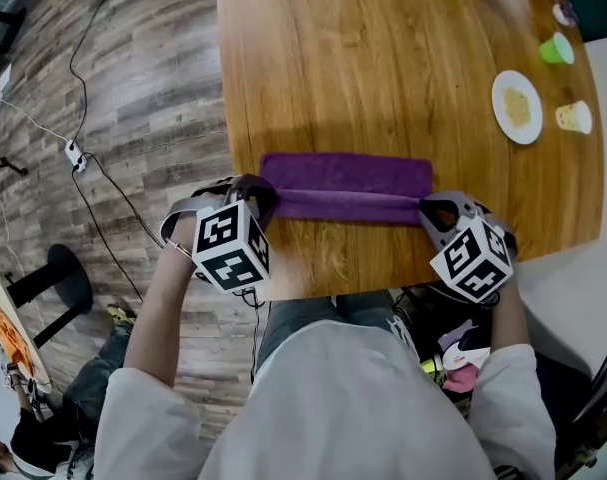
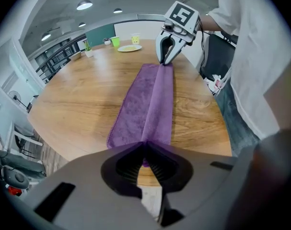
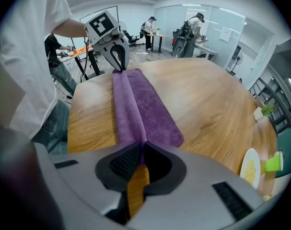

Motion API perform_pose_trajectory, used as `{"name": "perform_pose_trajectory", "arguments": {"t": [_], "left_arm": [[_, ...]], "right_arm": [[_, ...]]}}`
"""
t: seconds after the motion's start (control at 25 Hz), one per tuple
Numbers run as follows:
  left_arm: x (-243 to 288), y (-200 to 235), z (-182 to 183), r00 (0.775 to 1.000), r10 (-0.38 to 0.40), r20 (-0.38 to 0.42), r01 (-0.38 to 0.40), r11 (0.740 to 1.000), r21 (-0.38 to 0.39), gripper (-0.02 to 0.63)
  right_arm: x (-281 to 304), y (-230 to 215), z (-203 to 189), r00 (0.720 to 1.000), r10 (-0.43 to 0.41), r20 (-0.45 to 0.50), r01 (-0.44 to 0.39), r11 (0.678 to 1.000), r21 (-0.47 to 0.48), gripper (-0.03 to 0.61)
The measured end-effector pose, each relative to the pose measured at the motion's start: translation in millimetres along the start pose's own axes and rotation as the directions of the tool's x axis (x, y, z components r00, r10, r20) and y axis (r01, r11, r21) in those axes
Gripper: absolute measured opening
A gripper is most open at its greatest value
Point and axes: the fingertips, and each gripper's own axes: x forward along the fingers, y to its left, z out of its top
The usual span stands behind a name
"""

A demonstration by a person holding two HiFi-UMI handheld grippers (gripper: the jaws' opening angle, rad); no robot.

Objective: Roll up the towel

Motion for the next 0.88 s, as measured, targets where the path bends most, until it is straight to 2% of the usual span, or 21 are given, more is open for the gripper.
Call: {"name": "perform_pose_trajectory", "arguments": {"t": [0.16,0.32,0.56,0.72,0.88], "left_arm": [[1.1,2.7,0.1,1.0,-0.004,0.013,0.004,1.0,0.0,0.036],[-3.3,7.9,-0.7,0.999,0.018,0.042,-0.017,0.999,-0.033,0.056],[-27.3,9.7,-7.2,0.997,0.059,0.051,-0.054,0.995,-0.081,0.109],[-41.6,-8.5,-4.6,0.995,0.083,0.057,-0.08,0.995,-0.053,0.121],[-30.1,-34.3,3.1,0.997,0.058,0.046,-0.058,0.998,0.007,0.117]], "right_arm": [[1.9,-3.4,0.7,1.0,-0.002,0.007,0.001,1.0,0.012,0.034],[-2.0,-8.2,2.4,1.0,-0.026,0.017,0.025,0.999,0.02,0.072],[-25.2,-9.9,5.5,0.996,-0.077,0.042,0.077,0.997,0.013,0.089],[-36.5,8.4,8.2,0.995,-0.077,0.062,0.078,0.997,-0.024,0.098],[-25.5,28.7,4.0,0.998,-0.048,0.037,0.051,0.995,-0.083,0.097]]}}
